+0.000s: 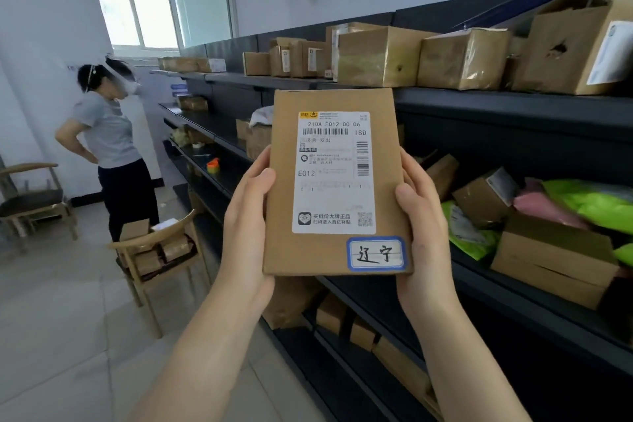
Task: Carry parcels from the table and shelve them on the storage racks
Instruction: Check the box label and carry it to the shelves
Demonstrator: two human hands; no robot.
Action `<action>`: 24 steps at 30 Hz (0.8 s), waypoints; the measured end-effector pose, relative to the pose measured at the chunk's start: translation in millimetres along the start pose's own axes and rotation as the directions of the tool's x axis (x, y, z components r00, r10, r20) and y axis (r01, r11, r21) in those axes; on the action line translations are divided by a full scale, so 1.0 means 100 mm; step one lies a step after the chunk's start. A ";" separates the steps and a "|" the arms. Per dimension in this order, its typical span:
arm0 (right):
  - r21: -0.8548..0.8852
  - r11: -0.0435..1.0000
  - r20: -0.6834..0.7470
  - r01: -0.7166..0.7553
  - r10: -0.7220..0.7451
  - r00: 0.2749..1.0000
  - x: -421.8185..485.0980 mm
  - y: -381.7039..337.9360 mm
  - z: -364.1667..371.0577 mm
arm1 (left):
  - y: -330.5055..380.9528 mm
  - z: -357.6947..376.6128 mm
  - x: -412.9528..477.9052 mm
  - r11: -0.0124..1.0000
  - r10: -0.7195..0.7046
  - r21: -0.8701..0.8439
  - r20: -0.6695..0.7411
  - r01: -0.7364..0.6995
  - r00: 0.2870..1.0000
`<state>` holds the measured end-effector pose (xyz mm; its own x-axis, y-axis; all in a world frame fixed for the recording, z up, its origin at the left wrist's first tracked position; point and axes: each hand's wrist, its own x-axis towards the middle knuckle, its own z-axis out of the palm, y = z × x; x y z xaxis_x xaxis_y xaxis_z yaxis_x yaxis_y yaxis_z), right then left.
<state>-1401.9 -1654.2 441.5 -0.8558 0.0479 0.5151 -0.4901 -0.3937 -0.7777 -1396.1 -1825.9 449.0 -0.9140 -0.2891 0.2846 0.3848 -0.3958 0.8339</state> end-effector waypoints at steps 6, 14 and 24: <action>-0.069 0.998 -0.169 0.005 -0.017 0.985 0.31 0.62 0.11 | -0.42 -0.27 0.77 0.993 -0.106 -0.038 0.121 0.111 0.987; -0.174 0.985 -0.388 -0.004 -0.065 0.919 0.49 1.25 0.55 | -0.79 -0.76 1.62 0.963 -0.253 -0.002 0.350 0.270 0.902; -0.216 0.968 -0.611 -0.129 -0.031 0.791 0.26 2.05 0.72 | -1.37 -1.27 1.91 0.877 -0.462 0.073 0.398 0.475 0.792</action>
<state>-1512.8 -1799.7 322.1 -0.7631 0.6107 0.2114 -0.4000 -0.1893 -0.8968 -1607.0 -1937.1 328.8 -0.9531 0.3012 0.0285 -0.1060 -0.4207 0.9010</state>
